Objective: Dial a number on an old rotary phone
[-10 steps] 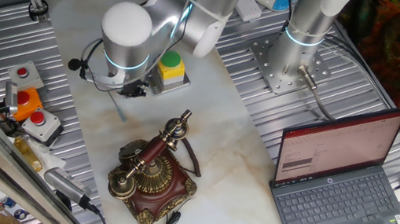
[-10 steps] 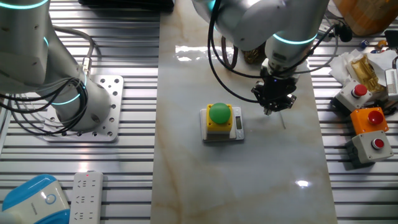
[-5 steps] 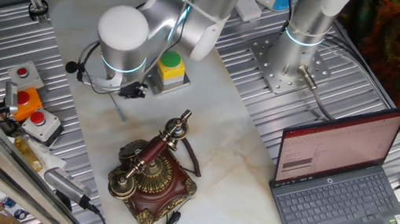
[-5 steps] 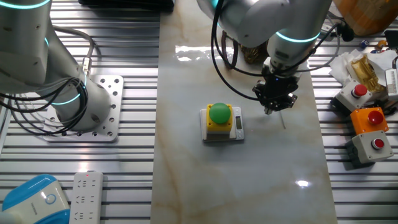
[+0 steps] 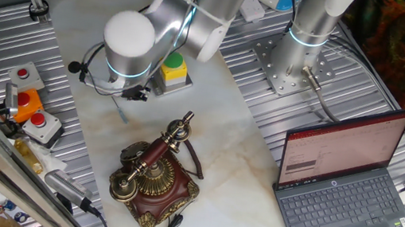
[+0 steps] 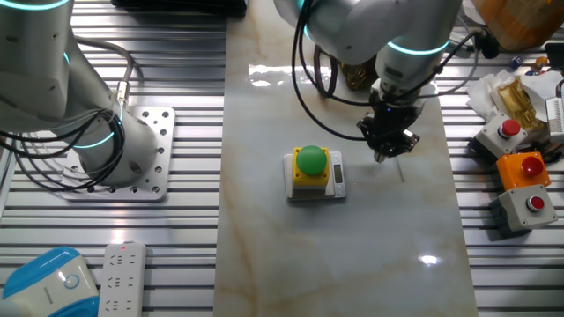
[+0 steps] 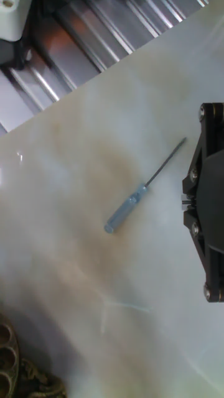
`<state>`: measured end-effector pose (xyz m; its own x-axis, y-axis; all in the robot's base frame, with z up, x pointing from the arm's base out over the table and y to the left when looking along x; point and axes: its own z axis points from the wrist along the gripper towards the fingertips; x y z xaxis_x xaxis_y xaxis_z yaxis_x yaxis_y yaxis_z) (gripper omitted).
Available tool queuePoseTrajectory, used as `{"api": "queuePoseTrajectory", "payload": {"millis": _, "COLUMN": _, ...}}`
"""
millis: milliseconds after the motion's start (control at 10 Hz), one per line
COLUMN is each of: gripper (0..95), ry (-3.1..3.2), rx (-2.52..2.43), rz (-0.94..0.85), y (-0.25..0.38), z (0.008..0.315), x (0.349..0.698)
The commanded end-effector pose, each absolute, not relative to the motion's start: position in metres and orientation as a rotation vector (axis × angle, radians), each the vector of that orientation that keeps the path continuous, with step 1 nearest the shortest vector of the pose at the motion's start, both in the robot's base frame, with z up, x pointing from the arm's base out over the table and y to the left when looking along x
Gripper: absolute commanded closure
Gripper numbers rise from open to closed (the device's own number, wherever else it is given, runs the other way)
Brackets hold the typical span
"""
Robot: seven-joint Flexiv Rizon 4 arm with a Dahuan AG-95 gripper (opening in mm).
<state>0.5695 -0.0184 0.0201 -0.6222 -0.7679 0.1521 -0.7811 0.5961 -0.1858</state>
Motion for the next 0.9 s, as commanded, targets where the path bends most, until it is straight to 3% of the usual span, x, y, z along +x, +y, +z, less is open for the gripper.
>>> {"api": "queuePoseTrajectory", "payload": {"millis": 100, "gripper": 95.0, "ry": -2.781, "rx": 1.305, "rz": 0.338, "y": -0.0178, "z": 0.0200, "x": 0.5693}}
{"api": "queuePoseTrajectory", "payload": {"millis": 900, "gripper": 95.0, "ry": -2.747, "rx": 1.339, "rz": 0.392, "y": -0.0178, "z": 0.0200, "x": 0.5693}}
